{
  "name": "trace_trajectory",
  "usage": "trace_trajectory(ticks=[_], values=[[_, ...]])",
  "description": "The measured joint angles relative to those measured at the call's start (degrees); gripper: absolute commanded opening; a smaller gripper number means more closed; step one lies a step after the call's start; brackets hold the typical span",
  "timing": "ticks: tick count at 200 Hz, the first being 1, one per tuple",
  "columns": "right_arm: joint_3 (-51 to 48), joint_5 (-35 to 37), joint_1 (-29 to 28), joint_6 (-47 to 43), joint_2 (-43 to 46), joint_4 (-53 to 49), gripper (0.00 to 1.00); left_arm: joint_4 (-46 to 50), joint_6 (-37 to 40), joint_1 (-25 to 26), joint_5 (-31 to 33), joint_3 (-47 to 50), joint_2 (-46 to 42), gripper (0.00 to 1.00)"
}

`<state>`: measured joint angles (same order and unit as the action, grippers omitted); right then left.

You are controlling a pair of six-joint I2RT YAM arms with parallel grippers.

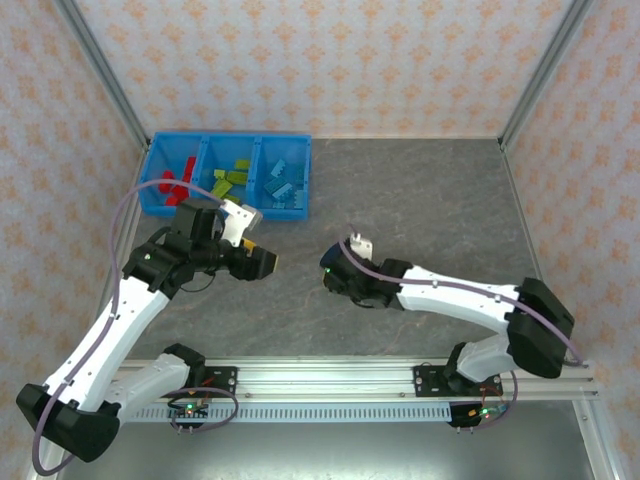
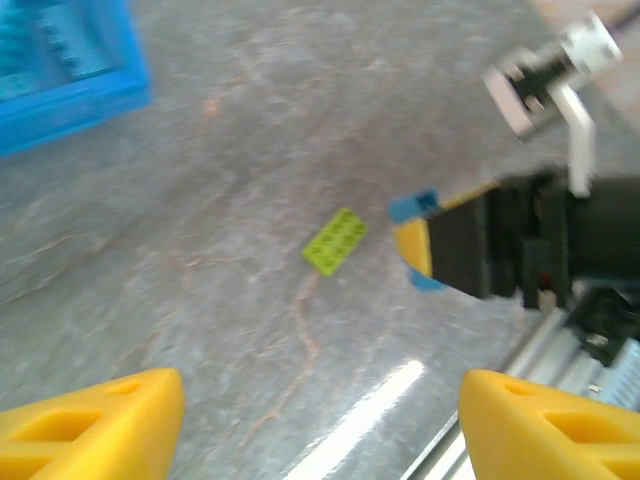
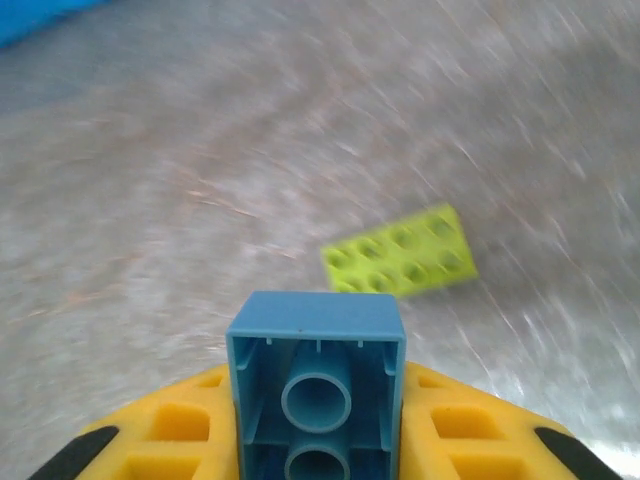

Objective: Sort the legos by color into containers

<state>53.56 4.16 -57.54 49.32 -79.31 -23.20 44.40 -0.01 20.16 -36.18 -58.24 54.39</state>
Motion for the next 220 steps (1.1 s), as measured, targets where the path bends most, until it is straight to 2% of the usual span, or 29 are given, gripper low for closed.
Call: trace_trajectory(ticks=[18, 44, 101, 115, 125, 131, 148, 164, 185, 205, 220], values=[[4.96, -2.03, 3.48, -7.15, -1.36, 2.23, 0.22, -0.92, 0.33, 0.00, -4.63, 0.57, -1.16, 0.76], [17.68, -1.99, 7.15, -16.55, -9.64, 3.67, 0.22, -2.56, 0.20, 0.00, -7.52, 0.59, -1.88, 0.81], [46.45, -3.76, 13.03, -32.54, -36.87, 9.05, 0.26, -1.22, 0.11, 0.00, 3.76, 0.59, 1.18, 0.85], [55.60, -3.93, 13.99, -34.73, -44.15, 7.52, 0.33, -0.74, 0.11, 0.00, 5.62, 0.59, 2.27, 0.86], [62.29, -3.93, 14.64, -35.82, -49.00, 5.95, 0.49, -0.66, 0.11, 0.00, 6.75, 0.59, 2.49, 0.87], [66.47, -3.87, 15.04, -36.59, -51.76, 4.50, 0.56, -0.63, 0.09, 0.00, 7.17, 0.59, 2.49, 0.87], [75.73, -3.52, 15.87, -37.64, -57.18, 0.24, 0.61, -0.57, 0.07, 0.00, 7.98, 0.59, 2.58, 0.89], [80.85, -3.45, 16.35, -38.47, -59.01, -3.26, 0.62, -0.31, 0.07, 0.00, 8.15, 0.59, 2.93, 0.90], [82.84, -3.50, 16.33, -39.10, -58.38, -6.16, 0.64, -0.15, 0.07, 0.00, 8.17, 0.59, 3.58, 0.91], [81.72, -3.61, 16.20, -39.12, -55.74, -9.03, 0.65, -0.07, 0.04, 0.22, 8.13, 0.59, 4.07, 0.92], [76.85, -3.76, 16.11, -39.08, -50.53, -11.50, 0.66, -0.07, -0.24, 1.62, 8.17, 0.59, 4.39, 0.93]])
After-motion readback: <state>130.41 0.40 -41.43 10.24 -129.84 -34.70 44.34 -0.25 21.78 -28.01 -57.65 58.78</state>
